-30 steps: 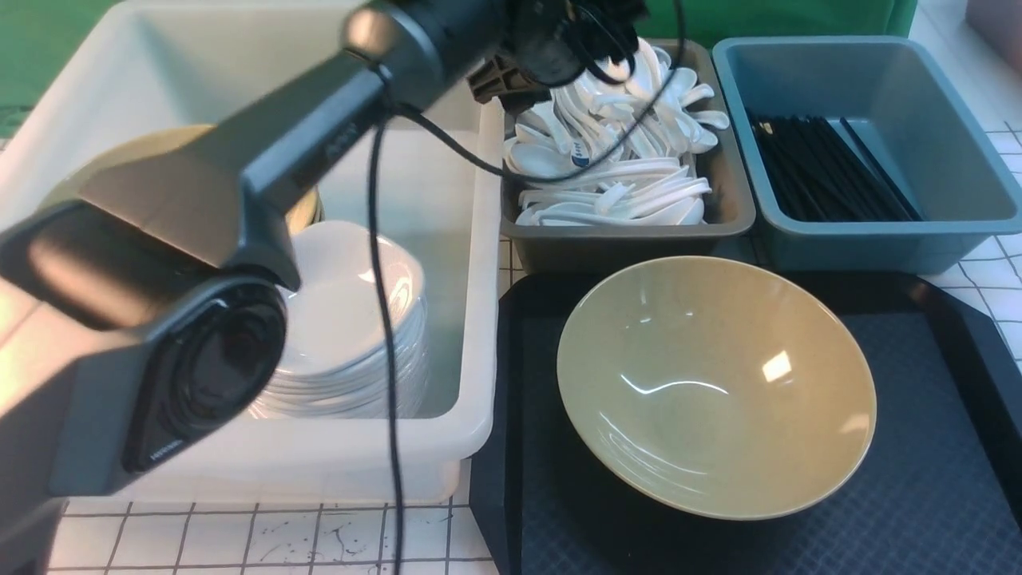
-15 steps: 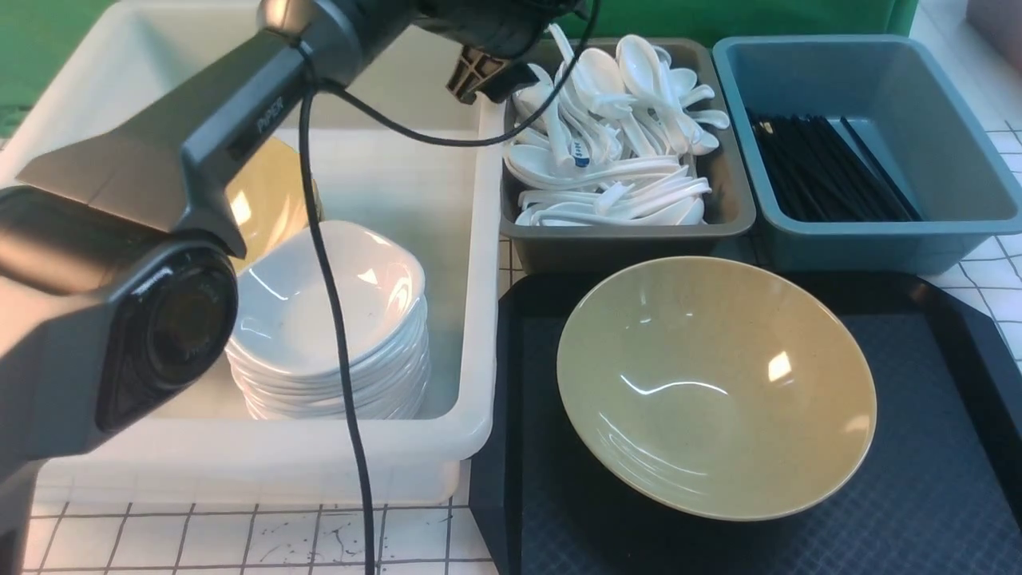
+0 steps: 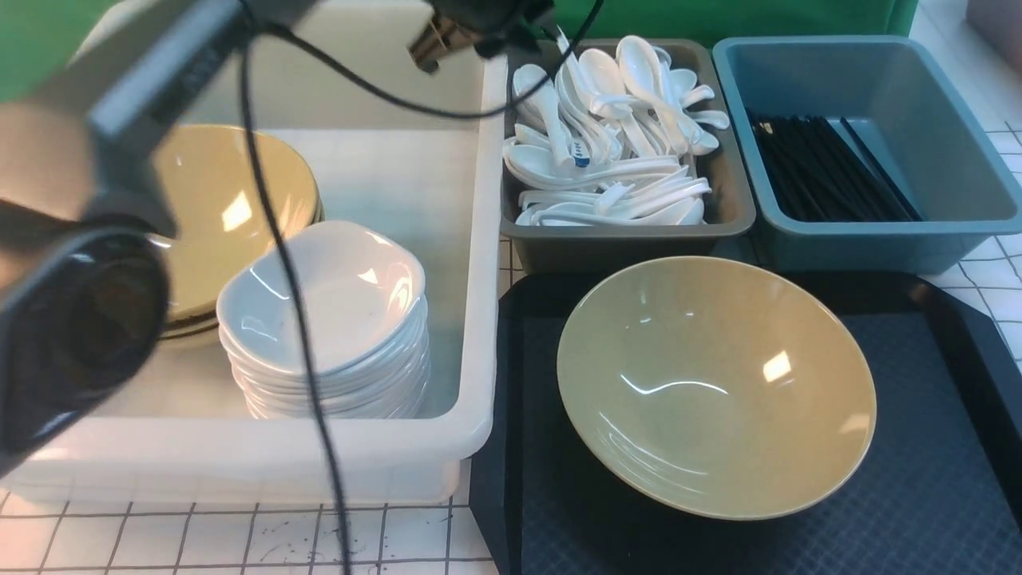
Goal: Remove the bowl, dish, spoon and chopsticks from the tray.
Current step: Use the left arm to grab the yellow noodle bowl on the left
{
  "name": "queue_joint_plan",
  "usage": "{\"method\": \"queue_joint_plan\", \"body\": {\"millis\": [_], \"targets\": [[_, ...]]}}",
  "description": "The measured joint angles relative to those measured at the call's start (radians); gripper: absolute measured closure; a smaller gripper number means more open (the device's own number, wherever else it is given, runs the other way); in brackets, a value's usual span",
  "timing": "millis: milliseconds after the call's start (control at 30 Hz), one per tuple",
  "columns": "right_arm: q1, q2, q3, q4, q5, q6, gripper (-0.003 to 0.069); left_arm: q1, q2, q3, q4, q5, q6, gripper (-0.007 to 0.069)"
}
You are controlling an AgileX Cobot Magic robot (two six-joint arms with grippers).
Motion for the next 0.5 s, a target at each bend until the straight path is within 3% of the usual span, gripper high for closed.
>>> {"method": "queue_joint_plan", "body": {"millis": [133,200,233,500], "targets": [[0.000,0.000,0.000,-0.032,0.000,0.016,0.0496,-0.052,-0.103,0.000,-0.054,0.197,0.220,0.0627],[0.000,0.000,0.000,-0.034,0.000,0.016,0.0496,-0.078,-0.127,0.006,-0.061,0.253,0.276,0.0625],[0.000,0.000,0.000,-0.036,0.000,0.016,0.0496,-0.139,-0.157,0.029,-0.062,0.288,0.327,0.0625],[0.000,-0.005,0.000,-0.032,0.000,0.020,0.0496,-0.420,-0.214,0.315,0.052,0.313,0.452,0.0625]]}}
